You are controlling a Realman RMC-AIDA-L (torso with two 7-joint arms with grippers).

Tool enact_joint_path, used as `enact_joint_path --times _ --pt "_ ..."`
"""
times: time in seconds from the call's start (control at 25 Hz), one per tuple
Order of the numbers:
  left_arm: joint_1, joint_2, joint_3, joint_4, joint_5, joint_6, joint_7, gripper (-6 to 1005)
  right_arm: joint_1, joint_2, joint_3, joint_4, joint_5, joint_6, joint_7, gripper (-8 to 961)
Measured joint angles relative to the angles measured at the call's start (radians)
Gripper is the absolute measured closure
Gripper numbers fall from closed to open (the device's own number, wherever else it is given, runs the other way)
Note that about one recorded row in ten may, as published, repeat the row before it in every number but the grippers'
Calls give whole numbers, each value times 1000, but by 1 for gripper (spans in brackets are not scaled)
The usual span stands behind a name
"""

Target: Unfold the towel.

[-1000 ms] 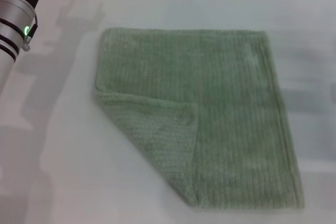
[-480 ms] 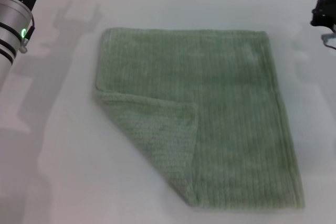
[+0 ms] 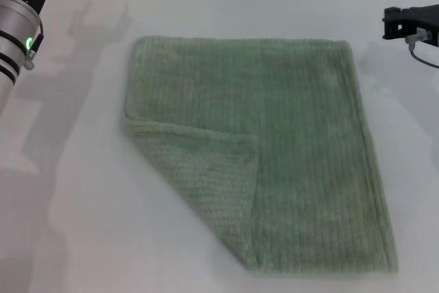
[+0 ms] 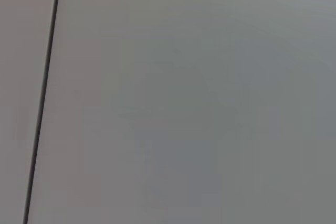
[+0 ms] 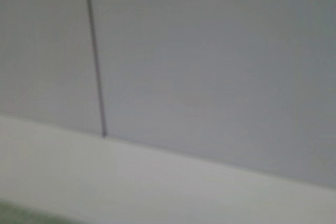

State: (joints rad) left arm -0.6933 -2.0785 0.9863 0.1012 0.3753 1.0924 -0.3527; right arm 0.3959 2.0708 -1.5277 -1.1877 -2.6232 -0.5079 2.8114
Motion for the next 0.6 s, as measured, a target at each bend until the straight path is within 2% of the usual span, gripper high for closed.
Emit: enact_joint_path --times 0.32,0.6 --pt "-3 1 0 3 4 16 0 183 107 -2 98 -58 -1 -402 0 950" --pt "-3 2 0 4 2 44 -1 184 197 -8 129 -9 -2 -569 -2 949"
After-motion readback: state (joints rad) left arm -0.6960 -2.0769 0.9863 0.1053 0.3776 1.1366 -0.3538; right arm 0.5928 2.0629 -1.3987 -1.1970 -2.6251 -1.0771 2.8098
